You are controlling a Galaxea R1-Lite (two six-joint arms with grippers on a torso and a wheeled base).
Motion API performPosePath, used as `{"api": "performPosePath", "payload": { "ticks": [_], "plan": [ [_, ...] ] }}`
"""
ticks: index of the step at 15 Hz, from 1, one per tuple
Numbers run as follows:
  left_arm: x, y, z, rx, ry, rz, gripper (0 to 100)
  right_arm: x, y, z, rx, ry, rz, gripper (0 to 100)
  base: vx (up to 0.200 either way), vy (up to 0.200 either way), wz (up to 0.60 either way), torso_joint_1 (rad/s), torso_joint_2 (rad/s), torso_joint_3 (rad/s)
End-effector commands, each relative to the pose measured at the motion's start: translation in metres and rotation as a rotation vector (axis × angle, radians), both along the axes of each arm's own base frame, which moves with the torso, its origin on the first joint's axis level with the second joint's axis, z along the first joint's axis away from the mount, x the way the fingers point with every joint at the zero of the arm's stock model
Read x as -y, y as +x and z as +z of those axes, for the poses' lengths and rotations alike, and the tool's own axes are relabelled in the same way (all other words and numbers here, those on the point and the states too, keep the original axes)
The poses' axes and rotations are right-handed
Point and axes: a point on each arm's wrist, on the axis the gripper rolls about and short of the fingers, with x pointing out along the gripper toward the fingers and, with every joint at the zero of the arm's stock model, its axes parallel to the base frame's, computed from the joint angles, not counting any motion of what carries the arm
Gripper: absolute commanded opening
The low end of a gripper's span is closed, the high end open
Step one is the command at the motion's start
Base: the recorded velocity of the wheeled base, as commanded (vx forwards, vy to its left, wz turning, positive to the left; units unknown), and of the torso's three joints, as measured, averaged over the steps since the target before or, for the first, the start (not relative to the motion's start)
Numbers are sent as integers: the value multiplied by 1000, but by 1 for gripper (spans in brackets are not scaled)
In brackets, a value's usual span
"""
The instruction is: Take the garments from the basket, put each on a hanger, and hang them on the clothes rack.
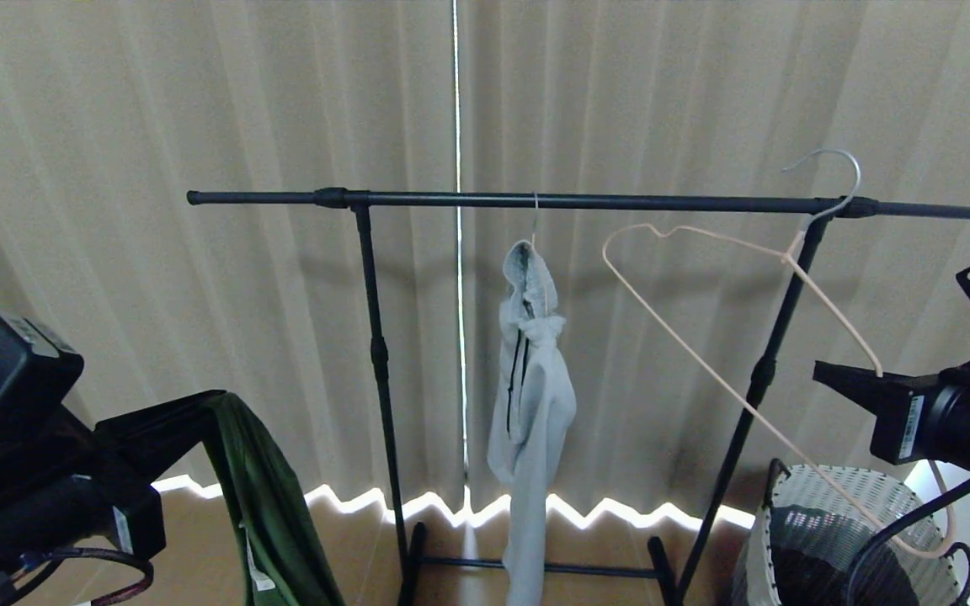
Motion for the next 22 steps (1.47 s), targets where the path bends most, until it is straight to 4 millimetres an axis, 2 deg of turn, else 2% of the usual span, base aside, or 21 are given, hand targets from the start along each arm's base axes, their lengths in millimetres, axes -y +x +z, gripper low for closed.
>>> {"api": "performPosePath", "payload": {
  "ticks": [1, 4, 6, 10, 14, 18, 22],
  "plan": [
    [7, 13, 1, -19, 14, -6, 0, -12, -11, 1, 37, 21, 99, 0, 0, 0, 0, 0, 0, 0],
    [24, 43, 8, -36, 37, 62, 0, -36, -25, -10, 43, 38, 256, 0, 0, 0, 0, 0, 0, 0],
    [40, 76, 11, -52, 62, 170, 0, -61, -40, -16, -14, 112, 392, 0, 0, 0, 0, 0, 0, 0],
    [54, 113, 24, -107, 4, 267, 0, -87, -62, -26, -91, 130, 560, 0, 0, 0, 0, 0, 0, 0],
    [61, 120, 50, -179, -148, 299, 0, -103, -68, -35, -135, 94, 629, 0, 0, 0, 0, 0, 0, 0],
    [60, 117, 47, -188, -145, 300, 0, -114, -61, -39, -156, 71, 620, 0, 0, 0, 0, 0, 0, 0],
    [58, 116, 45, -184, -131, 339, 0, -113, -52, -33, -135, 88, 580, 0, 0, 0, 0, 0, 0, 0]
  ]
}}
